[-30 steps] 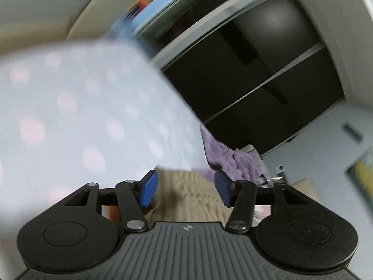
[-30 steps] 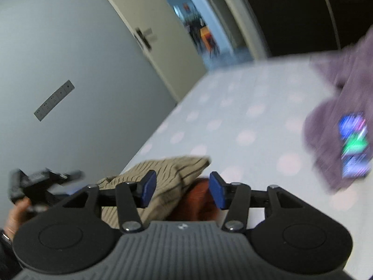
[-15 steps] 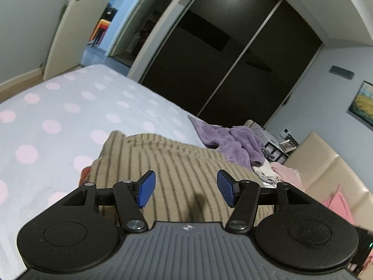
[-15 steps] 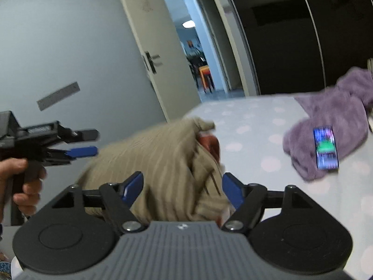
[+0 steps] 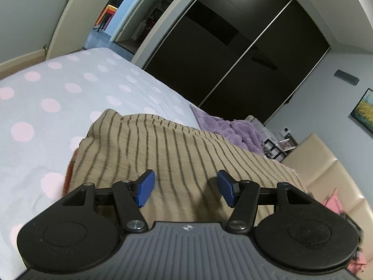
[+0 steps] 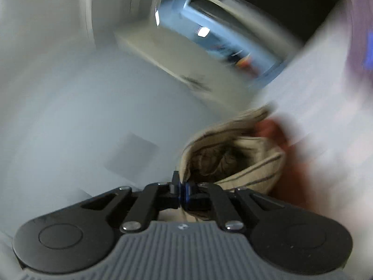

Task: Fold clothes
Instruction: 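Lower the shirt onto the stack and open both grippers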

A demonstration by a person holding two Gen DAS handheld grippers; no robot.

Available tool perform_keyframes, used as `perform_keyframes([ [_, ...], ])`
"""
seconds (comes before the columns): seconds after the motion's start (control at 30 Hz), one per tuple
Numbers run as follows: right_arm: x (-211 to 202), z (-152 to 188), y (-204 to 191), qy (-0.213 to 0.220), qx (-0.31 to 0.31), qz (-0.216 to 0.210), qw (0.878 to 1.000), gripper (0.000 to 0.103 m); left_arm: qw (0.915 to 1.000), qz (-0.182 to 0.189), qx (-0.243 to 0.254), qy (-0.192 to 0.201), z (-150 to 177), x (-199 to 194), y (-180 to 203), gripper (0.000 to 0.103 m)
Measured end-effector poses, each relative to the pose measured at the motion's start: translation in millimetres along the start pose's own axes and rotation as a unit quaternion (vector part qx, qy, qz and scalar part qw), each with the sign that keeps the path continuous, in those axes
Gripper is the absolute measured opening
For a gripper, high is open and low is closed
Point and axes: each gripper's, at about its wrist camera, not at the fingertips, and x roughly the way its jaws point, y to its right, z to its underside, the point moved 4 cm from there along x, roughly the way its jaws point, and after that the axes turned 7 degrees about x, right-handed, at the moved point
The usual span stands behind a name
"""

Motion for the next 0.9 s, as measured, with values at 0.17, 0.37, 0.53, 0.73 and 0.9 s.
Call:
perform_keyframes([
  [0.17, -25, -11, 45, 0.024, 0.043, 0.098, 0.994, 0.004, 1.0000, 0.009, -0.001, -0.002, 1, -3, 1, 0.056],
  [0.37, -56, -3, 60, 0.044, 0.090, 0.036, 0.994, 0.005, 0.9985, 0.024, -0.005, 0.049, 2, -25, 6, 0.056],
  [0.53, -48, 2, 47, -0.005, -0.027, 0.158, 0.987, 0.017, 0.9983, -0.004, 0.002, 0.058, -1, -35, -1, 0.058],
  [0.73, -50, -9, -18, 0.055, -0.186, 0.233, 0.953, 0.067, 0.9960, -0.039, 0.038, 0.071, -23, -38, 8, 0.061],
  [0.9, -5, -8, -86, 0.065, -0.328, 0.249, 0.909, 0.066, 0.9947, -0.047, 0.053, 0.074, -50, -15, 20, 0.065],
])
